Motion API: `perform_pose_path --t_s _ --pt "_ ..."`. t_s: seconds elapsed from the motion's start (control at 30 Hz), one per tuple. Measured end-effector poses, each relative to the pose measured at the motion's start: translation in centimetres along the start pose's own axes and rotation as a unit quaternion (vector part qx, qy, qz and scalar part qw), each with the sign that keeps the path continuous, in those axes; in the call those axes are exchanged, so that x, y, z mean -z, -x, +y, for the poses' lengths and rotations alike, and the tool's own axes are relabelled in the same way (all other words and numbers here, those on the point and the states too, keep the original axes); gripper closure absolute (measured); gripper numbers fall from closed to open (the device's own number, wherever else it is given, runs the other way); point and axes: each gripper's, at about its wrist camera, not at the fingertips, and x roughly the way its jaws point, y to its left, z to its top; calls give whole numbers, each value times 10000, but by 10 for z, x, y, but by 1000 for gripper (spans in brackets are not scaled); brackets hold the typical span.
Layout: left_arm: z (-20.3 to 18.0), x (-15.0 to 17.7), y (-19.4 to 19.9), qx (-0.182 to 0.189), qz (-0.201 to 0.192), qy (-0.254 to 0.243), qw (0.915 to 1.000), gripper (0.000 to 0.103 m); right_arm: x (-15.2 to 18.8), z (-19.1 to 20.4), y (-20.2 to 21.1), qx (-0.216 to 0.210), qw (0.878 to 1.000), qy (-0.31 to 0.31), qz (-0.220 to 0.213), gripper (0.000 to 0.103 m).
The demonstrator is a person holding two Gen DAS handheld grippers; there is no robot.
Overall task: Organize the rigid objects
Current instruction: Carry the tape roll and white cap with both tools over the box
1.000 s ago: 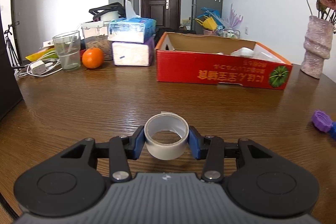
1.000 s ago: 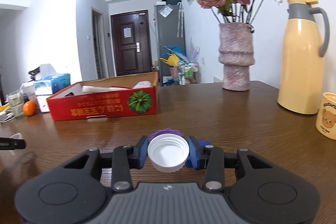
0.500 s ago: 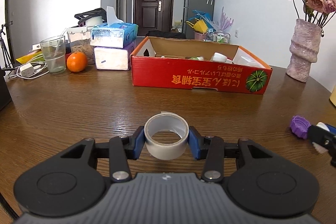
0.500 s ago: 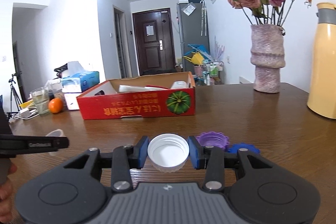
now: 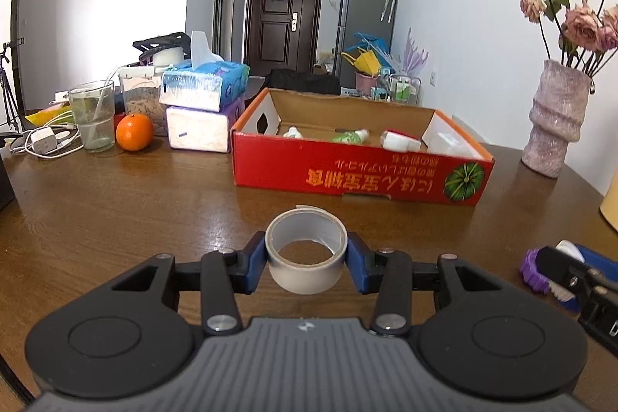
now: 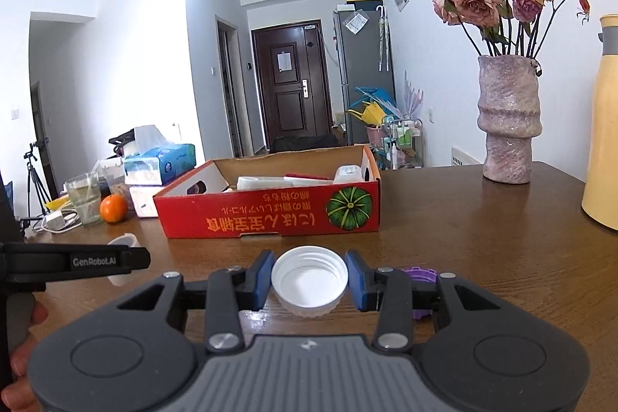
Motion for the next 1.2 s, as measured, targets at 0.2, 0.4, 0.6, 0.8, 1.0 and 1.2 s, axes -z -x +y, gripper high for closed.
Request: perform_pose_path --t_s 0.2,0.4,0.6,0.8,1.0,1.2 --pt "-1 -10 -6 3 -54 146 9999 58 -7 3 -7 -31 10000 -38 -32 64" --pt "2 -23 -8 -20 -160 288 9995 58 -22 9 -13 -45 9998 -49 -188 64" --pt "4 -37 -12 -27 -325 459 9984 58 -33 13 -23 -56 9995 -41 -299 64" --pt "10 -49 -21 -38 -390 601 9974 58 -43 16 -40 -72 9993 -83 -361 64" --pt "16 -60 -32 -46 -457 709 9964 58 -50 17 -57 -84 9992 -100 -387 64" --pt "14 -70 -49 -65 -495 757 9959 58 -56 17 -72 -112 9989 -110 -437 64"
